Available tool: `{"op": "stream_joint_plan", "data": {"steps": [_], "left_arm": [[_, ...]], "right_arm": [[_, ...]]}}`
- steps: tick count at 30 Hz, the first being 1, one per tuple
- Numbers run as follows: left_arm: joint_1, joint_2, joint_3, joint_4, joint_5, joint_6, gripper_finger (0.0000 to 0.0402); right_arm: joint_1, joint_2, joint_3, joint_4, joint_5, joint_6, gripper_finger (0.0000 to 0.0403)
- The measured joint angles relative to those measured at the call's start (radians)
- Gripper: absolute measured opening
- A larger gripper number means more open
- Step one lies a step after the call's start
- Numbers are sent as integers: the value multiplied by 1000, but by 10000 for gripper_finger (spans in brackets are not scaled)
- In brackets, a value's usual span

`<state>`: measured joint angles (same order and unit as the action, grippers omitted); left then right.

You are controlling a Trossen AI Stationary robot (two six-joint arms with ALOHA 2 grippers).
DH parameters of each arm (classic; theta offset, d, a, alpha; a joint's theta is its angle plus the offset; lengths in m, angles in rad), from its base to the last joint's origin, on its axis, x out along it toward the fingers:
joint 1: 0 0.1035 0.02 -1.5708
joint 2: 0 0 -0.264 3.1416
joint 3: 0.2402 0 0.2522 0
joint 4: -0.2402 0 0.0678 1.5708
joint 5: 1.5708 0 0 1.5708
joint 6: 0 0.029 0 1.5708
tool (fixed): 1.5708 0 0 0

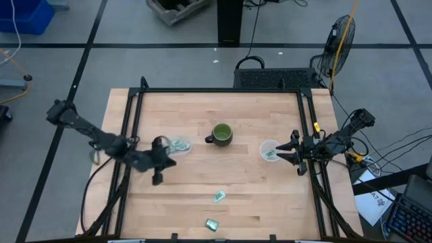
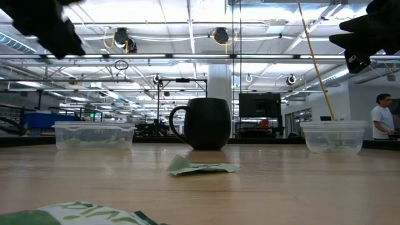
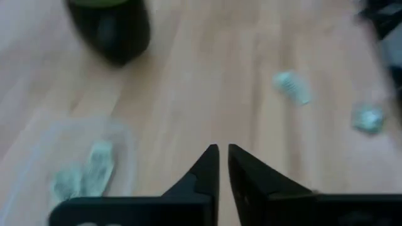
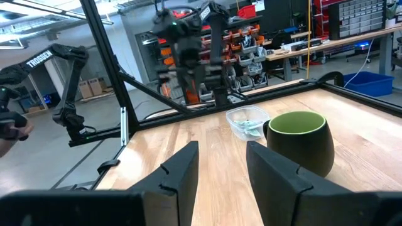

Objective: Pick and place Stevia / Truvia into bins
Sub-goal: Put the stevia packet into the round transparent container

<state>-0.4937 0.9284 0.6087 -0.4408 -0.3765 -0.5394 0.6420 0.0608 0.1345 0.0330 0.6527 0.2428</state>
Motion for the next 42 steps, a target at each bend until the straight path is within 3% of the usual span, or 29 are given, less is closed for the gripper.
{"op": "stream_joint_plan", "data": {"steps": [6, 14, 19, 24, 28, 34, 42], "left_arm": [[-207, -103, -83, 153, -183, 85, 7], [-235, -220, -278, 469, -22, 221, 7], [-244, -345, -389, 536, -40, 279, 15], [-245, -470, -514, 656, 35, 326, 26], [-245, -566, -567, 659, 36, 348, 14], [-245, -687, -571, 645, 81, 474, 12], [-201, -813, -570, 504, 109, 504, 12]], "right_arm": [[0, 0, 0, 1, 0, 0, 126], [0, 0, 0, 1, 0, 3, 126], [0, 0, 0, 7, 1, -24, 126], [0, 0, 0, 30, 1, -27, 126], [-2, 9, -5, 148, 32, -110, 126], [-2, 107, -113, 700, -21, -128, 126], [-76, 393, -103, 708, -28, 56, 126]]}}
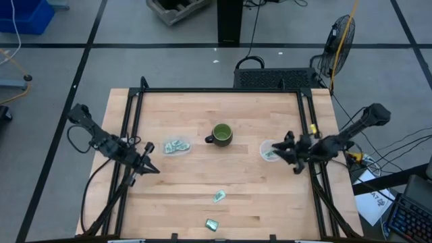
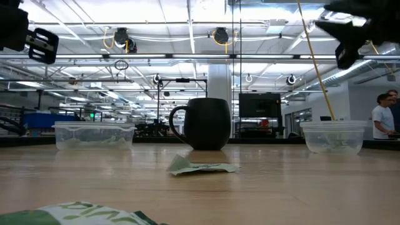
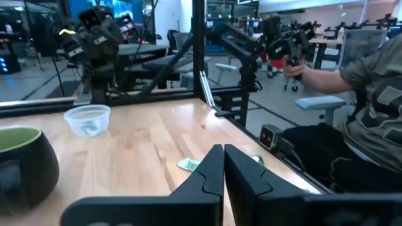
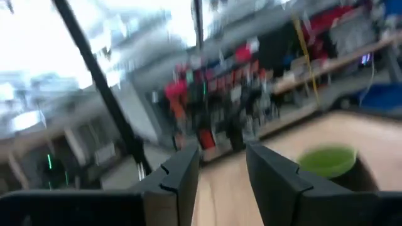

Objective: Pick and place Stevia / Truvia into bins
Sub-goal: Put the stevia packet into the round transparent container

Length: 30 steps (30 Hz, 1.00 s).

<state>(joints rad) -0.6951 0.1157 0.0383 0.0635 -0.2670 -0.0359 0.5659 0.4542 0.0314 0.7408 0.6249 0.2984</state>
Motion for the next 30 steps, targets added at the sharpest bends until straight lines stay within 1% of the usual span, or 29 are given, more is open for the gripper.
{"op": "stream_joint_plan", "data": {"steps": [3, 5, 9, 12, 15, 17, 19, 21, 24, 26, 28, 30], "left_arm": [[19, -38, 0, -39, 3, -10, 4], [31, -59, 0, -45, 6, 5, 10], [62, -94, 0, -85, 5, 30, 21], [94, -106, 1, -91, 16, 35, 15], [130, -111, 1, -92, 41, 67, 4], [163, -111, 0, -92, 45, 72, 7], [200, -110, 0, -95, 76, 76, 15], [242, -109, 0, -100, 112, 89, 20], [310, -109, 0, -105, 130, 68, 22], [345, -108, 0, -114, 199, 44, 21], [371, -106, 0, -120, 245, 19, 14], [389, -100, 0, -121, 244, -1, 6]], "right_arm": [[-26, 136, 38, -7, -64, 27, 126], [-34, 234, 78, -13, -103, -2, 126], [-49, 421, 181, 19, -134, -53, 126], [-66, 559, 254, 26, -175, -57, 126], [-89, 697, 351, 59, -217, -80, 126], [-106, 790, 419, 55, -238, -102, 126], [-123, 873, 488, 55, -266, -123, 126], [-138, 938, 542, 58, -292, -137, 126], [-161, 1025, 595, 55, -339, -134, 126], [-166, 1073, 615, 53, -381, -125, 125], [-155, 1127, 636, 56, -432, -127, 125], [-126, 1190, 661, 52, -474, -161, 125]]}}
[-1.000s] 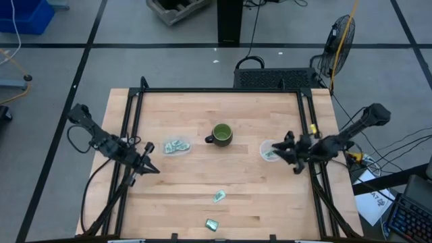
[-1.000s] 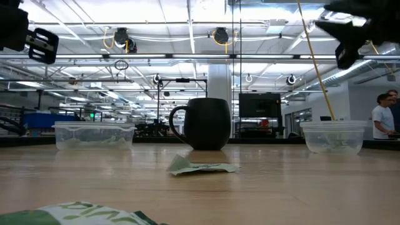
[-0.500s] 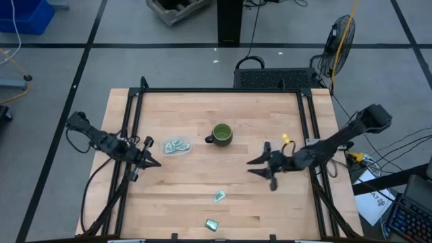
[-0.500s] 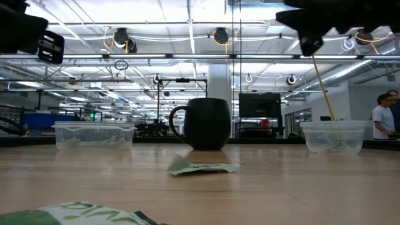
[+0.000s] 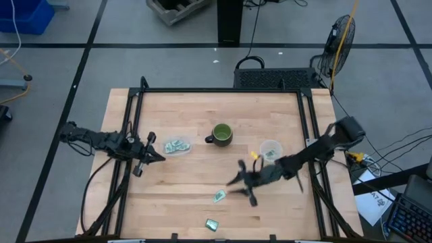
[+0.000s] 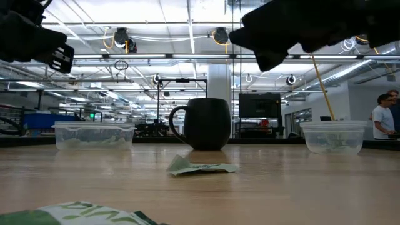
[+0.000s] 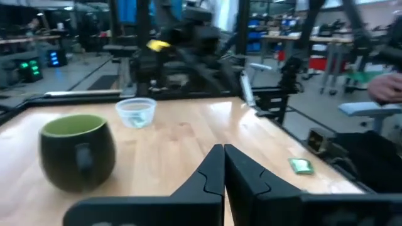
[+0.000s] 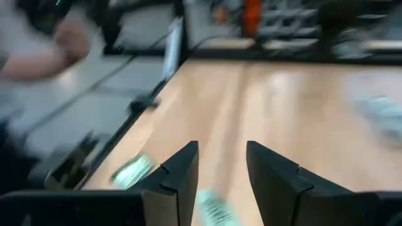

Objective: Pick and place Stevia / Truvia into bins
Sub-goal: Put the stevia packet into the round transparent container

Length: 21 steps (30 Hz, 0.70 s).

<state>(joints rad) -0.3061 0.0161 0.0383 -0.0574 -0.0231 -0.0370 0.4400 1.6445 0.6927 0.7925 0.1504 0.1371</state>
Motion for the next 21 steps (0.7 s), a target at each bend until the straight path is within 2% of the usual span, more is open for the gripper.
{"op": "stream_joint_plan", "data": {"steps": [3, 8, 12, 17, 21], "left_arm": [[22, 16, 0, 1, -16, 2, 6], [31, 38, 0, 1, -23, -67, 33], [31, 44, 0, 4, -27, -73, 49], [31, 44, -1, 7, -30, -73, 57], [31, 44, -1, 8, -30, -74, 56]], "right_arm": [[39, 103, 74, -6, -21, -27, 125], [45, 212, 190, -50, -24, -19, 125], [44, 254, 208, -32, -20, -34, 123], [38, 290, 209, 78, -25, 51, 115], [13, 291, 210, -30, -24, 68, 110]]}}
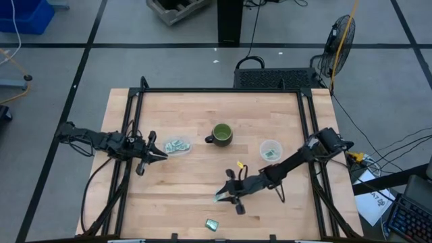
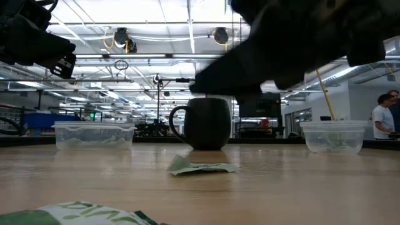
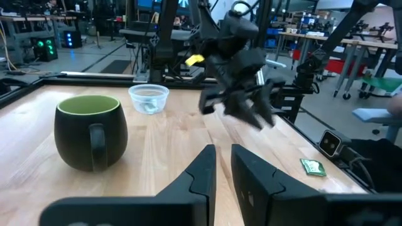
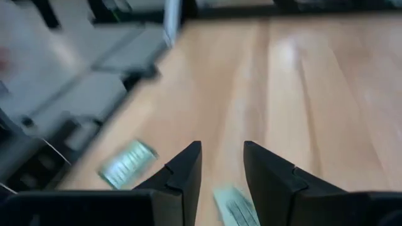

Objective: Pick and place Stevia / Truvia into bins
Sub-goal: Put the stevia packet into the round transparent container

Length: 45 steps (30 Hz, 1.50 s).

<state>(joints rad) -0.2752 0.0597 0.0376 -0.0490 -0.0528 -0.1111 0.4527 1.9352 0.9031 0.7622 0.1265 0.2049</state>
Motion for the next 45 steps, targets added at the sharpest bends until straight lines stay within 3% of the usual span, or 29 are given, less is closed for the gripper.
{"op": "stream_joint_plan", "data": {"steps": [8, 20, 26, 34, 45], "left_arm": [[0, 0, 0, 0, 0, -1, 58], [0, 0, 0, 1, 0, -3, 58], [0, 0, 0, 1, 0, -3, 58], [0, 0, 0, 1, 0, -2, 58], [0, 0, 0, 1, 0, -2, 58]], "right_arm": [[-12, 2, 35, -183, -2, -8, 114], [6, 78, 36, -164, 4, -57, 192], [2, 124, 37, -127, 6, -50, 199], [-16, 122, 37, -163, 37, -29, 161], [-20, 123, 37, -159, 57, -35, 58]]}}
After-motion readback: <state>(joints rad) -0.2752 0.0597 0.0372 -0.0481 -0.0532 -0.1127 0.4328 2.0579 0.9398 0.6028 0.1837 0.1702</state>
